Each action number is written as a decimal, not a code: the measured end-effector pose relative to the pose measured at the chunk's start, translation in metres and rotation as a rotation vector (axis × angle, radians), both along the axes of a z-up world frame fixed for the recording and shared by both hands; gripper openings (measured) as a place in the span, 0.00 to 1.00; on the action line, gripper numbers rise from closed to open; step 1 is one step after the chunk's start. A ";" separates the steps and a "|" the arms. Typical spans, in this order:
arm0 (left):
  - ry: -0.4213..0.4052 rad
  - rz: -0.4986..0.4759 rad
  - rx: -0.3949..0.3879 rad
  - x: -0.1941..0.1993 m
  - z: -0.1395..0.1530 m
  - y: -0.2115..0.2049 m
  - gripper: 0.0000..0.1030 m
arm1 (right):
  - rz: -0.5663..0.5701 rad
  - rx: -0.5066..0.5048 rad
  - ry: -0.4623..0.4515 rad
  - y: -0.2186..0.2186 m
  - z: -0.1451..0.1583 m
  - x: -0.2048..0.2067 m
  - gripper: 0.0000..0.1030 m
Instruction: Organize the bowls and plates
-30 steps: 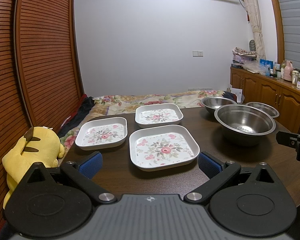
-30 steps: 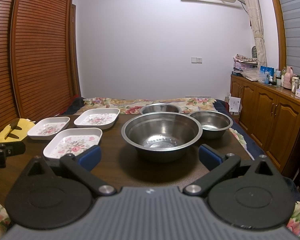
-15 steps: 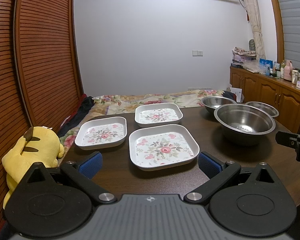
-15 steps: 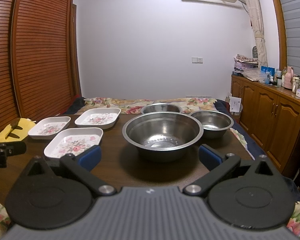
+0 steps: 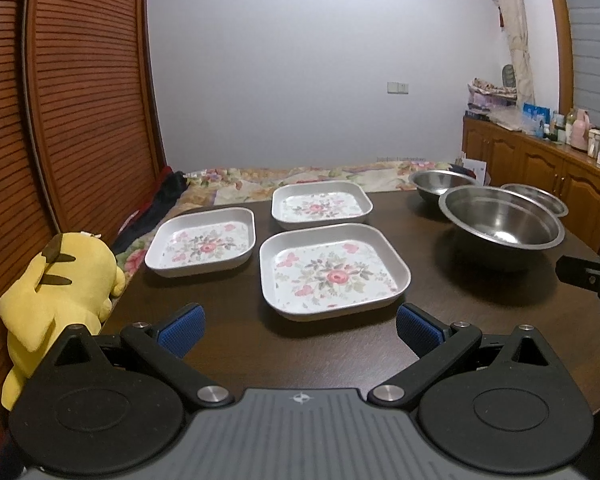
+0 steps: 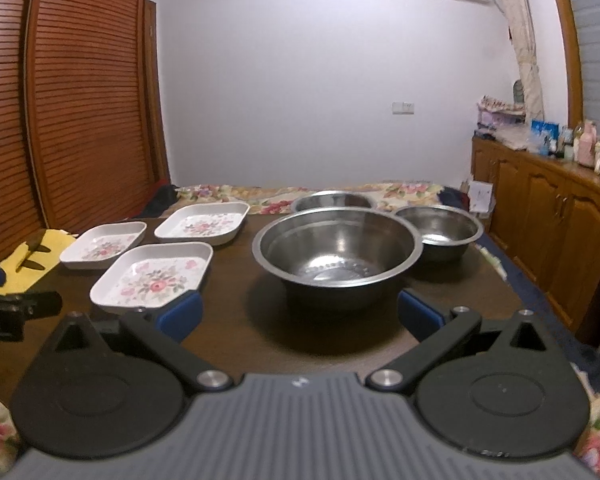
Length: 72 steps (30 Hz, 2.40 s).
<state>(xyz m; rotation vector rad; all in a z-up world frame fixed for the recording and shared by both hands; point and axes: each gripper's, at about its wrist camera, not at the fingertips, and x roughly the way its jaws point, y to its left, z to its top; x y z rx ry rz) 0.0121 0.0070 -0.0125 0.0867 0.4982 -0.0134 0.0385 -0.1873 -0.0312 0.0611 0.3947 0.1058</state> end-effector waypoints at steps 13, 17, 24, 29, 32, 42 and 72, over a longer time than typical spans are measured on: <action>0.047 -0.009 -0.016 0.013 -0.007 0.008 1.00 | 0.038 -0.005 0.007 0.014 -0.001 0.017 1.00; 0.049 -0.013 -0.003 0.014 -0.006 0.009 1.00 | 0.060 -0.017 0.005 0.023 0.000 0.022 1.00; 0.052 -0.003 0.002 0.020 -0.005 0.019 1.00 | 0.121 -0.045 -0.004 0.043 0.001 0.031 1.00; 0.055 0.029 0.033 0.033 -0.007 0.031 1.00 | 0.165 -0.050 0.005 0.058 0.001 0.043 1.00; 0.052 0.038 0.037 0.041 -0.006 0.041 1.00 | 0.197 -0.046 0.020 0.066 -0.001 0.051 1.00; 0.033 0.022 0.049 0.073 -0.006 0.061 1.00 | 0.265 -0.047 0.102 0.086 -0.011 0.079 0.87; 0.167 -0.084 -0.165 0.143 -0.049 0.073 0.29 | 0.220 -0.048 0.239 0.099 -0.033 0.137 0.26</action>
